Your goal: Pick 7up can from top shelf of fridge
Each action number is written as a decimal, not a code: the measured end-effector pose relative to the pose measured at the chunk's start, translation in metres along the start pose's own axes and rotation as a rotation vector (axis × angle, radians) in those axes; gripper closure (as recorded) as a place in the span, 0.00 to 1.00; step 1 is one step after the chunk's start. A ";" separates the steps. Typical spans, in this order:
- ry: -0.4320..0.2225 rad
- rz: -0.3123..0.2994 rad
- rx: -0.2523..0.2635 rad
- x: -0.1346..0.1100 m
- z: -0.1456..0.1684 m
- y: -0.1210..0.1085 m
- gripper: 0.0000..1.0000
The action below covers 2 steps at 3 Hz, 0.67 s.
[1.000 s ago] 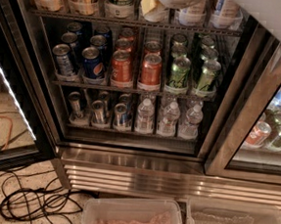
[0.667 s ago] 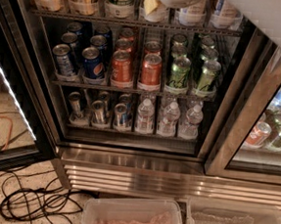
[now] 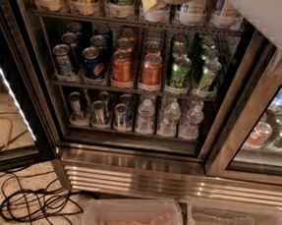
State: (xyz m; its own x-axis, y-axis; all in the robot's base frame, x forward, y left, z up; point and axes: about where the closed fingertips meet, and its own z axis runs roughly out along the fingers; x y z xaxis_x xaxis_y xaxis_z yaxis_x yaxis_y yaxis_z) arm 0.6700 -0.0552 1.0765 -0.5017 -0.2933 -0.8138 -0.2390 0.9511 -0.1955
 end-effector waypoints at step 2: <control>-0.028 0.009 -0.056 -0.019 0.006 0.012 0.29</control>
Offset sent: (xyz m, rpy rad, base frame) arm 0.0218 0.0284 0.0127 0.0744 -0.0082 0.0782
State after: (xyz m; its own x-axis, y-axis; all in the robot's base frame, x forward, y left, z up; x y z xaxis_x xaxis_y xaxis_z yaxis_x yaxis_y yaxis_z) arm 0.6820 -0.0379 1.0860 -0.4808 -0.2808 -0.8306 -0.2810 0.9467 -0.1573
